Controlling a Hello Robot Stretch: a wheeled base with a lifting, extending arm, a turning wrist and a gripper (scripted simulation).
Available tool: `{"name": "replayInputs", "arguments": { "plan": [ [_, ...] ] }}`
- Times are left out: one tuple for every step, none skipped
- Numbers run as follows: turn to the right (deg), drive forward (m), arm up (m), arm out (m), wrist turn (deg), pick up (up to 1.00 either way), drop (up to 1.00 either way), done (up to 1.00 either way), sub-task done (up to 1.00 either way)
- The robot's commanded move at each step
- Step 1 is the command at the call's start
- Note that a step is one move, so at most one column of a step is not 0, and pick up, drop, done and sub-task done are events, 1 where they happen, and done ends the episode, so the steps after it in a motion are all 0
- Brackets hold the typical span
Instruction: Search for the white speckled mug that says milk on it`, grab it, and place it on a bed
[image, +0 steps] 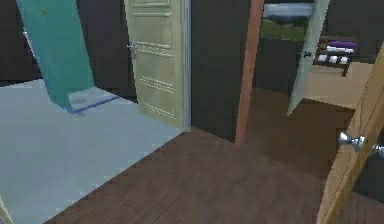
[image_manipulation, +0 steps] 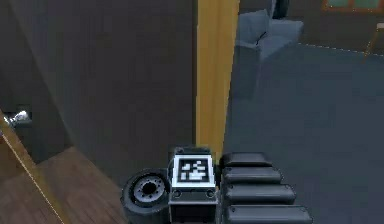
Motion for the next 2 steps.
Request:
{"name": "replayInputs", "arguments": {
  "plan": [
    [0.0,0.90,0.00,0.00,0.0,0.00,0.00,0.00,0.00],
    [45.0,0.00,0.00,0.00,0.0,0.00,0.00,0.00,0.00]
  ]
}}
